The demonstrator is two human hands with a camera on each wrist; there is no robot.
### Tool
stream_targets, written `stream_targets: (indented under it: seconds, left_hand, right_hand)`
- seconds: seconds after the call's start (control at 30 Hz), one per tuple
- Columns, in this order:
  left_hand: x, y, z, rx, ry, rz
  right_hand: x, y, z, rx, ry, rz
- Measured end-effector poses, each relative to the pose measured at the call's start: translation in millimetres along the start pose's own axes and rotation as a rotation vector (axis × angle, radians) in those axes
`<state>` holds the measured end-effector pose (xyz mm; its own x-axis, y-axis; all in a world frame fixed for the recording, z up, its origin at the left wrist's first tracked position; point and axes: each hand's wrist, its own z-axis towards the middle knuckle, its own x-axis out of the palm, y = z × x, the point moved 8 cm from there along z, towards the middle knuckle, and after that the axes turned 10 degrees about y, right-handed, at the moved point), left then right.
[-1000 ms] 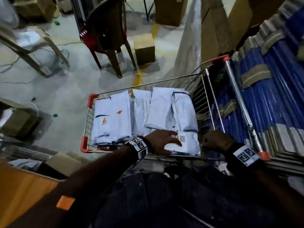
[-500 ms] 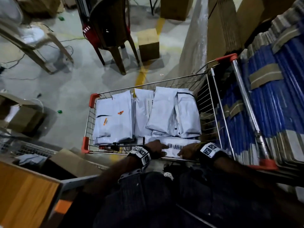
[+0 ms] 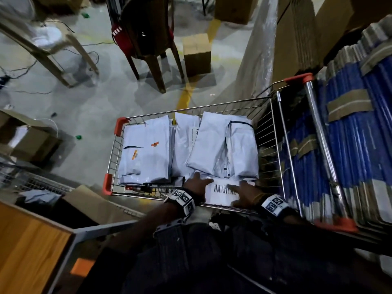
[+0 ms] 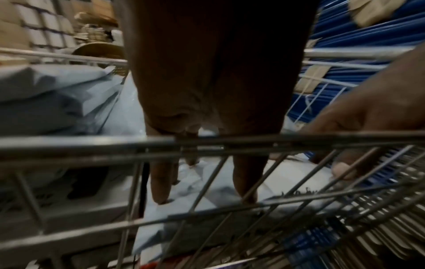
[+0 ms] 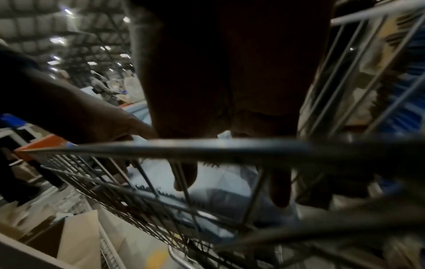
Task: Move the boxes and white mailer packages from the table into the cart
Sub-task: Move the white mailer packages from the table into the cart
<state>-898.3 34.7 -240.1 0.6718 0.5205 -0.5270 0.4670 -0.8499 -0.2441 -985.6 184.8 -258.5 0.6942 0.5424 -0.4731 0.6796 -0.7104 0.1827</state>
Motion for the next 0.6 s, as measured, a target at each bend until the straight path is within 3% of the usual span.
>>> stream_targets:
  seconds: [0.23,0.43,0.6]
  left_hand:
    - [7.7,3.7,6.5,-0.037,0.003,-0.065]
    - [4.6,9.8,-12.4,-0.034,-0.019,-0.138]
    - [-0.7,22.6,-45.0,0.021,-0.175,-0.254]
  right_hand:
    - [5.7,5.4,14.0,-0.027,0.018,0.038]
    - [-9.4,7.9,-14.9,-0.003,-0.13,0.062]
    - [-23.6,44.7,-38.8,-0.06,-0.237,0.122]
